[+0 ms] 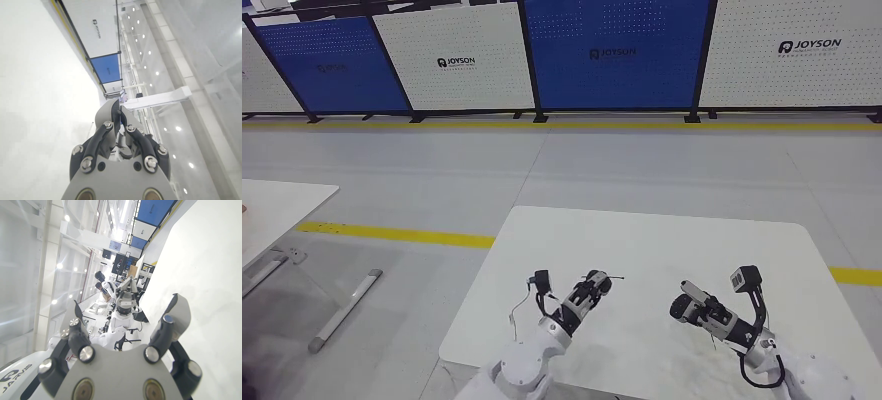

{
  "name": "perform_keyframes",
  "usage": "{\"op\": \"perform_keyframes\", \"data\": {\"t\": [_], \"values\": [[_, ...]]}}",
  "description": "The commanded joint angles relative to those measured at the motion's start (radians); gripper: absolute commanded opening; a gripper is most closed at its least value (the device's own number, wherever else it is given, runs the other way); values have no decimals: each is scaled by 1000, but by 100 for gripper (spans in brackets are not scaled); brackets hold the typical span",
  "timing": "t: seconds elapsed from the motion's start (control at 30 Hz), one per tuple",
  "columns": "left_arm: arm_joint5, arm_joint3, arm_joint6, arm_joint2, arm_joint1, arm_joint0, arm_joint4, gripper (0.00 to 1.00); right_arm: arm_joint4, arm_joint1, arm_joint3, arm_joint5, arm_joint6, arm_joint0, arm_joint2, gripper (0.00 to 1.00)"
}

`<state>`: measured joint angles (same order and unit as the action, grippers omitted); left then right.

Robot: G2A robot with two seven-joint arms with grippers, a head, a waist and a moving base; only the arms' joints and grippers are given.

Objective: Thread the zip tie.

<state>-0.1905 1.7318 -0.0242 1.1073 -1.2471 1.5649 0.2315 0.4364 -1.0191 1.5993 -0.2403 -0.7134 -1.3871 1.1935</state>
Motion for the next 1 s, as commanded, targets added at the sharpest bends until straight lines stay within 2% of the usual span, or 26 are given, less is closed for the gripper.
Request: {"op": "perform_keyframes", "data": {"t": [0.0,0.1,0.2,0.33,0.47,0.63,0.73,0.83,0.97], "values": [[-20,75,-12,13,4,27,1,0,0,0,0,0,0,0,0,100],[-42,168,-23,29,9,67,1,0,0,0,0,0,0,0,0,100],[-59,235,-35,36,11,95,13,0,0,0,0,0,0,0,0,100],[-92,292,-44,42,13,124,34,0,0,0,0,0,0,0,0,100],[-102,315,-52,48,14,137,45,0,0,0,0,0,0,0,0,100],[-102,318,-60,53,15,140,51,0,0,0,0,0,0,0,0,100],[-84,301,-55,57,15,137,38,0,0,0,0,0,0,0,0,100],[-42,253,-57,56,16,120,8,0,0,0,0,0,0,0,0,100],[2,155,-49,41,12,80,6,0,0,0,0,0,0,0,0,100]]}}
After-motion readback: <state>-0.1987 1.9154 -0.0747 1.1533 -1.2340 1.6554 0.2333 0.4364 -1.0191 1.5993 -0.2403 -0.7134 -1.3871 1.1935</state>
